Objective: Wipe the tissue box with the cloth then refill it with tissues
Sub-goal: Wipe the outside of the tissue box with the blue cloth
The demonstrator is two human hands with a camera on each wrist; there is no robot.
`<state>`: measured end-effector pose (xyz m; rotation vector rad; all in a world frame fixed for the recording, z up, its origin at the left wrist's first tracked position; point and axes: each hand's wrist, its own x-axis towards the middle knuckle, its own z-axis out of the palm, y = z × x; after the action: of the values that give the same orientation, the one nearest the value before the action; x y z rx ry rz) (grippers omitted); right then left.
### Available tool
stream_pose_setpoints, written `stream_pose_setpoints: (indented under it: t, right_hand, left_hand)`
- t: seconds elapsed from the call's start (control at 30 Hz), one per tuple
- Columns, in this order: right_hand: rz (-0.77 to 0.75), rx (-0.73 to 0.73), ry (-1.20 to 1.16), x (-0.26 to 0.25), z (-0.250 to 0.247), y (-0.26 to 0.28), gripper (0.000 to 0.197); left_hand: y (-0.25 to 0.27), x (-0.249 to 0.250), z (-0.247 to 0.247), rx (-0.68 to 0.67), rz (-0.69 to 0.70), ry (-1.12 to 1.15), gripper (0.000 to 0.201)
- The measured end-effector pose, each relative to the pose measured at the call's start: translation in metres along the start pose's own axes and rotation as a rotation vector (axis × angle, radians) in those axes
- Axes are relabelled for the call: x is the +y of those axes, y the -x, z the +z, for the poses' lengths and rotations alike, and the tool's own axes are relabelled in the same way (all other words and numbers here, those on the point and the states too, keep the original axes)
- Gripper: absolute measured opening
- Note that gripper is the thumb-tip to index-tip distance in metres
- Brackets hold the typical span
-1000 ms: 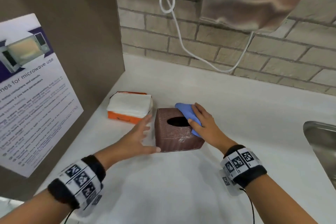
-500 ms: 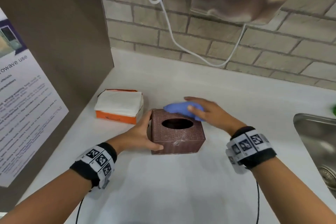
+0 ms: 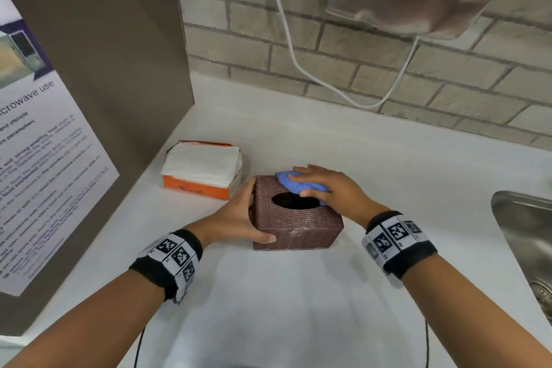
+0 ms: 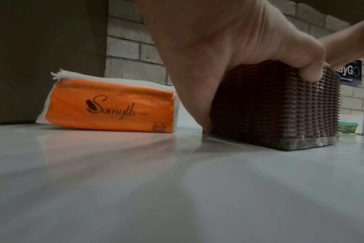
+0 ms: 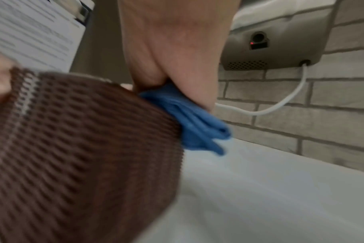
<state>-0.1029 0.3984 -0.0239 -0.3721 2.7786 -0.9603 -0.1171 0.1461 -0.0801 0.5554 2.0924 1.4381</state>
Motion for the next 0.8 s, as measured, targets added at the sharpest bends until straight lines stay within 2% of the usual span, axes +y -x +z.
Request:
stream_pose_setpoints:
  t: [0.1, 0.23, 0.37, 0.4, 0.47, 0.5, 0.63, 0.7, 0.8]
  right_hand:
    - [-0.060, 0.026, 0.184, -0.028, 0.024, -0.014, 0.039]
    - [-0.160, 0.025, 0.203, -0.053, 0.034, -0.024, 0.036]
    - [-0.235, -0.037, 0.305, -0.055, 0.040, 0.006, 0.034]
    - [-0.269, -0.041, 0.286, -0.052, 0.043, 0.016, 0.033]
    - [-0.287, -0.012, 0.264, -0.036, 0.040, 0.034, 0.032]
    - [-0.275, 0.021, 0.268, -0.024, 0.033, 0.043, 0.032]
    - [-0.184, 0.189, 0.206, 0.018, 0.009, 0.087, 0.038]
    - [-0.143, 0.238, 0.153, 0.017, 0.013, 0.095, 0.046]
    - [-0.174, 0.237, 0.136, -0.010, 0.036, 0.071, 0.043]
  left_hand:
    - [-0.002, 0.000, -0.001, -0.015, -0.028, -0.046, 0.129]
    - [-0.001, -0.002, -0.004, -0.004, -0.057, -0.090, 0.122]
    - [-0.004, -0.002, -0.003, -0.015, -0.036, -0.079, 0.092]
    - [-0.005, -0.004, -0.003, -0.015, -0.046, -0.063, 0.098]
    - [-0.005, -0.003, -0.004, 0.011, -0.055, -0.058, 0.124]
    - [-0.004, -0.003, -0.004, 0.022, -0.036, -0.066, 0.129]
    - [-0.006, -0.005, -0.005, 0.005, -0.011, -0.050, 0.123]
    - [-0.008, -0.005, -0.005, -0.013, -0.012, -0.048, 0.121]
    - [-0.010, -0.005, -0.006, -0.018, -0.031, -0.044, 0.122]
